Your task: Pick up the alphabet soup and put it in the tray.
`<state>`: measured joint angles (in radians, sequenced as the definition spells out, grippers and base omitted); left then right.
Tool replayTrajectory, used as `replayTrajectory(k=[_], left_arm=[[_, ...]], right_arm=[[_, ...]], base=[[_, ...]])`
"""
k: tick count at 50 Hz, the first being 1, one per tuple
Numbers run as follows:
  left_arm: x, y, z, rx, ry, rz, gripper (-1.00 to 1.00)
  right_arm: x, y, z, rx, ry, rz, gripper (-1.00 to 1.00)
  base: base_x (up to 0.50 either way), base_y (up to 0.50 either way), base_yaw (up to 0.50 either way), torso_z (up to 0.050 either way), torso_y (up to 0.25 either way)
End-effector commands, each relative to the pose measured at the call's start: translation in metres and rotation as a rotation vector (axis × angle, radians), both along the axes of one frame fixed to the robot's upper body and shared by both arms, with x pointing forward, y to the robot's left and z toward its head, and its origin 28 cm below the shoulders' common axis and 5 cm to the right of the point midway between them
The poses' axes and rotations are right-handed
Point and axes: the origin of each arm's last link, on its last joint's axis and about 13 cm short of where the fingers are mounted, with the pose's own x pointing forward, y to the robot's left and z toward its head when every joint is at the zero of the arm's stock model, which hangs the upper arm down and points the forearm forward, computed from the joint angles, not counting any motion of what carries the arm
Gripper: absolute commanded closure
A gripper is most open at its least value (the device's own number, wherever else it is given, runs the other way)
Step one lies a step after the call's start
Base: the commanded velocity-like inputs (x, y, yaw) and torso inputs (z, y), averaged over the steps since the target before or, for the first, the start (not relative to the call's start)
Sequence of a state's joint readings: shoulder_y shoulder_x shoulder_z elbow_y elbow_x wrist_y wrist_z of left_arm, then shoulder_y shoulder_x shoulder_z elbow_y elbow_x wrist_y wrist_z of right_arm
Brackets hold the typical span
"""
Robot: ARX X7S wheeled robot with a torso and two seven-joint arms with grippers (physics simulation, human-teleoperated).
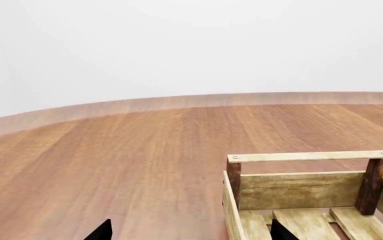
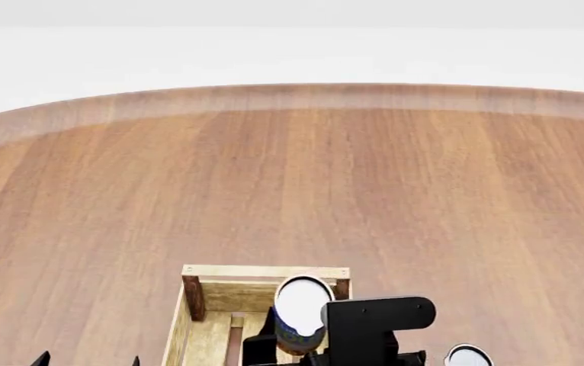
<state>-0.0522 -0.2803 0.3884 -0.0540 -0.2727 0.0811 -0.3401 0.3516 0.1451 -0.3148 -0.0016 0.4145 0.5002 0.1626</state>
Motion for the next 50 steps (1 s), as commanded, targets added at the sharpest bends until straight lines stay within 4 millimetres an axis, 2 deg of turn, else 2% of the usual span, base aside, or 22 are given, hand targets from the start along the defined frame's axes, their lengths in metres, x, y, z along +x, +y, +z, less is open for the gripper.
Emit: replayTrajectory(k=[1,50], left_arm=[[0.0,0.0,0.0,0.003,-0.001,-0.003,-1.0],[0.0,-0.001,-0.001,0.014,-0.005,-0.007,-1.0]], right_arm=[[0.008,0.006,-0.007,-0.041,-0.011,0.029,1.0],[0.016,0.019,-0.034,-0.085,0.059,0.101,1.0]], base=[[0.0,0.0,0.0,0.0,0.0],[0.0,0.0,0.0,0.0,0.001]])
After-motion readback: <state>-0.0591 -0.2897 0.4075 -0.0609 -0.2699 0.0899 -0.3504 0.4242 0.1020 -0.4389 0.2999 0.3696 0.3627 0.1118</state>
